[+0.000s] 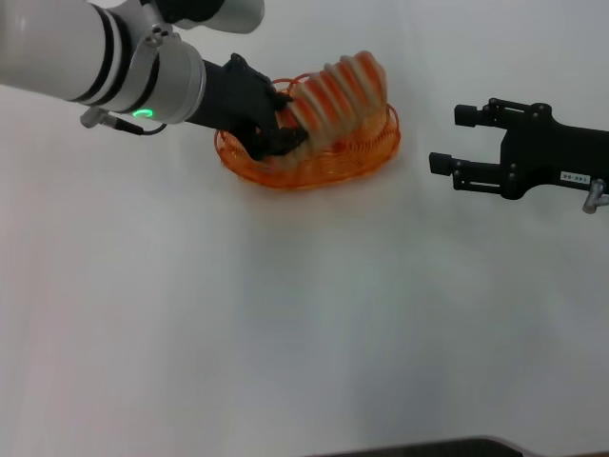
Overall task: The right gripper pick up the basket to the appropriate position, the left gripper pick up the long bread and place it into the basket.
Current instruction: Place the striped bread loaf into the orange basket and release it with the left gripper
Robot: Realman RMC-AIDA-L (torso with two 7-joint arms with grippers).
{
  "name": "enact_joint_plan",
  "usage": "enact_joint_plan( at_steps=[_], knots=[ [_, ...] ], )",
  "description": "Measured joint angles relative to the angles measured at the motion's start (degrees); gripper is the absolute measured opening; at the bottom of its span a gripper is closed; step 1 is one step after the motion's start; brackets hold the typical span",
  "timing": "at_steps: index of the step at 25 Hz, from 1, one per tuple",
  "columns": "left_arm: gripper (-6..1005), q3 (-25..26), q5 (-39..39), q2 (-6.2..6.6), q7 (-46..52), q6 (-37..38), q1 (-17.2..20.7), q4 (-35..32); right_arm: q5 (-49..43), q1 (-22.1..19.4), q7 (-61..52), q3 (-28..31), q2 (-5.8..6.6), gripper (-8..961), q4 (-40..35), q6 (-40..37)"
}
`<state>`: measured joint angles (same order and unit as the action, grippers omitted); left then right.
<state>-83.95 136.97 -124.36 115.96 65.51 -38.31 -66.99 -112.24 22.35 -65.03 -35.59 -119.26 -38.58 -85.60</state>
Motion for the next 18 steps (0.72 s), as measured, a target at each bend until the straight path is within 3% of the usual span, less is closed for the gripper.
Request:
enact_joint_plan(
  at_steps=[9, 12, 17, 18],
  knots=[
    [397, 0.93, -2.41, 0.13, 0.93, -1.42, -0.05, 2.26, 0.00, 0.15, 0.00, -0.01, 0.01, 785, -0.06, -0.01],
    [630, 2.55, -4.65, 0.21, 0.83, -0.95, 0.52, 2.37, 0.00, 0.15, -0.02, 0.06, 0.05, 786, -0.08, 0.01],
    [830, 8.82, -13.58, 0.43, -4.25, 3.72, 3.04, 3.34, 0.00, 0.17, -1.76, 0.04, 0.27, 786, -0.15, -0.45],
    [829, 10.35, -15.58, 0.43, -6.10, 5.11, 3.71, 3.92, 0.00, 0.20, -2.22, -0.05, 0.39, 786, -0.34, -1.03]
  ],
)
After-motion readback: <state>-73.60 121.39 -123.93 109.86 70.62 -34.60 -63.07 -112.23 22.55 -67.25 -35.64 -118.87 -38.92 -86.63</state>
